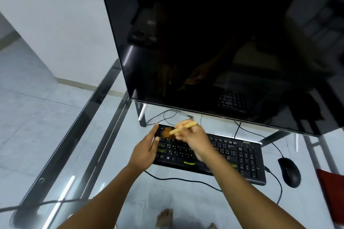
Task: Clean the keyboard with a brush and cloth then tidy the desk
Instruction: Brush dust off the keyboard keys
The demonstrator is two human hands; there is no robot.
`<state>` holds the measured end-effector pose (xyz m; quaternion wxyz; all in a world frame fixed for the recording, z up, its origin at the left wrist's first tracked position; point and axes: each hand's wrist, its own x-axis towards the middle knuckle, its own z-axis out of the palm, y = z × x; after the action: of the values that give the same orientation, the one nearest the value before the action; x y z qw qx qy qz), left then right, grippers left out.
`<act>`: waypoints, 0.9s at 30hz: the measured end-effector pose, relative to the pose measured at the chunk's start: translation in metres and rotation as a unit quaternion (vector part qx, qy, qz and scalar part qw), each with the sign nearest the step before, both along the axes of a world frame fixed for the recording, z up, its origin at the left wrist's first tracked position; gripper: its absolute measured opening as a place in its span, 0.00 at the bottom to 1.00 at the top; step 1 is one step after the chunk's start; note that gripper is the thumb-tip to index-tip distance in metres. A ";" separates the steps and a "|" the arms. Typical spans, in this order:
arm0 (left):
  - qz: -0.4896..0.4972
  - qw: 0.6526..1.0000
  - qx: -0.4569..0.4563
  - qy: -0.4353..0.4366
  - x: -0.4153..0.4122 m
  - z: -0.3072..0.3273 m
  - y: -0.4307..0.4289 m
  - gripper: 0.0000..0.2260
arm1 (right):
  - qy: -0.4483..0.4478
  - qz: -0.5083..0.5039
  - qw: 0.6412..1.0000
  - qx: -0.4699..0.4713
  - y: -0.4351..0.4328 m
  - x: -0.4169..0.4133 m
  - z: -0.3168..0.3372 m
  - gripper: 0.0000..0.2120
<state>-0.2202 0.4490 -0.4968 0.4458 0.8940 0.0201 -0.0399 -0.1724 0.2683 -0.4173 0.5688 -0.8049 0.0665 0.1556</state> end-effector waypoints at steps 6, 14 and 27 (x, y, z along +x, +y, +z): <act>0.014 0.999 -0.032 0.010 0.001 0.005 -0.003 0.21 | -0.130 -0.001 0.991 -0.041 0.017 -0.003 0.000 0.06; 0.026 0.999 -0.026 0.003 0.000 0.002 -0.005 0.21 | -0.070 0.005 0.997 -0.024 0.003 -0.012 -0.007 0.06; 0.011 1.000 -0.012 -0.011 0.000 0.004 -0.008 0.22 | -0.129 -0.044 0.989 -0.057 -0.053 -0.038 -0.001 0.07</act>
<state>-0.2207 0.4414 -0.4933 0.4570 0.8888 0.0251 -0.0253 -0.2108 0.2152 -0.4186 0.5321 -0.8456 0.0363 0.0212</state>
